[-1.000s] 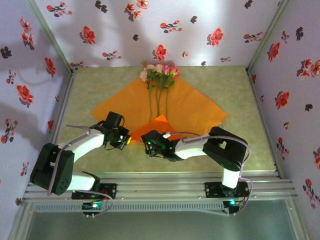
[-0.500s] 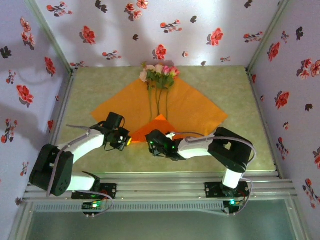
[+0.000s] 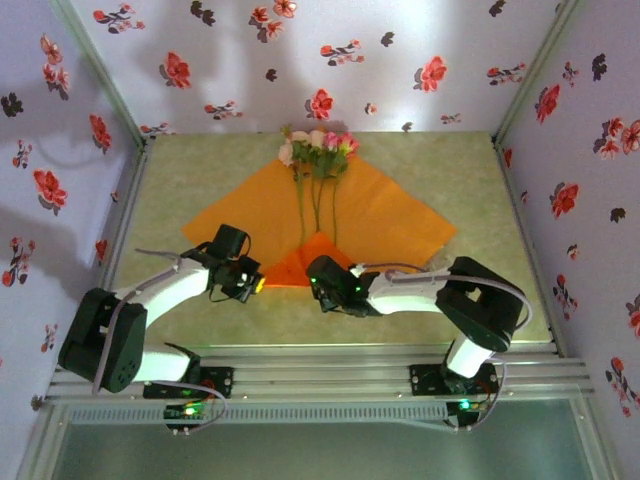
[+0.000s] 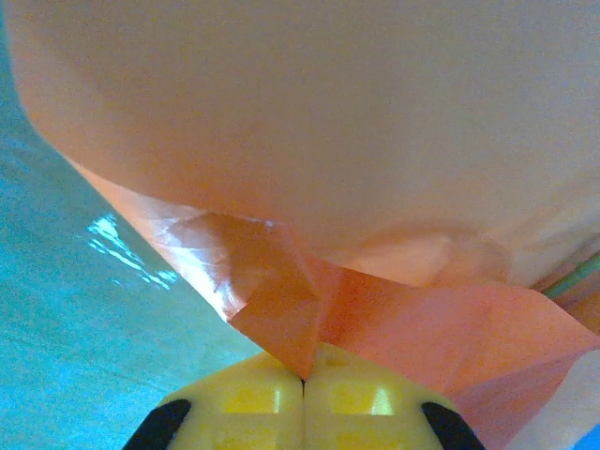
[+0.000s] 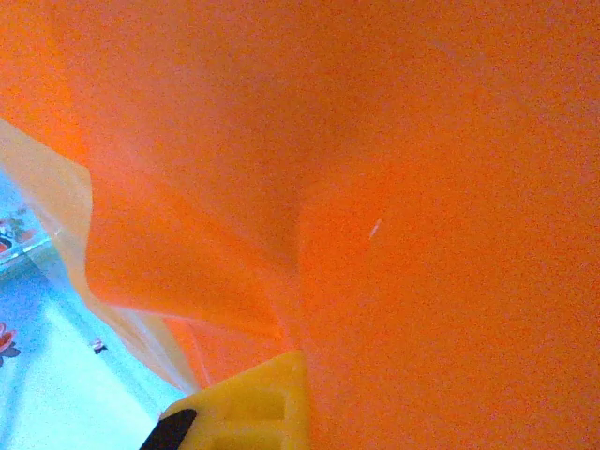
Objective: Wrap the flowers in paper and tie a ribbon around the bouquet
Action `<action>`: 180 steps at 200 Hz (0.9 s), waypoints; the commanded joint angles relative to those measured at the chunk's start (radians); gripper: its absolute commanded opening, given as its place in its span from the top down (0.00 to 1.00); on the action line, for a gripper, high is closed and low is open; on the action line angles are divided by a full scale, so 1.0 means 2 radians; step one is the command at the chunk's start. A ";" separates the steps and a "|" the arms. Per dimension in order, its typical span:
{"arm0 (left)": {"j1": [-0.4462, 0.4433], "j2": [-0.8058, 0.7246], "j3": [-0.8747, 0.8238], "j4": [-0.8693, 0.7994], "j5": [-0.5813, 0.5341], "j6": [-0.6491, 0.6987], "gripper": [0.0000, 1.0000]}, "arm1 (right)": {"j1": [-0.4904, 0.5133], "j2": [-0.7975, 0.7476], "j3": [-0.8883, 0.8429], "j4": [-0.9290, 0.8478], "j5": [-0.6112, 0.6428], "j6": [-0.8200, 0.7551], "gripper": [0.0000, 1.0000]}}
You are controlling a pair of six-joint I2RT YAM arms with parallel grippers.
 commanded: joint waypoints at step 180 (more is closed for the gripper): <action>0.004 0.009 0.012 -0.030 -0.027 0.017 1.00 | -0.070 -0.113 -0.063 -0.214 0.036 -0.037 0.60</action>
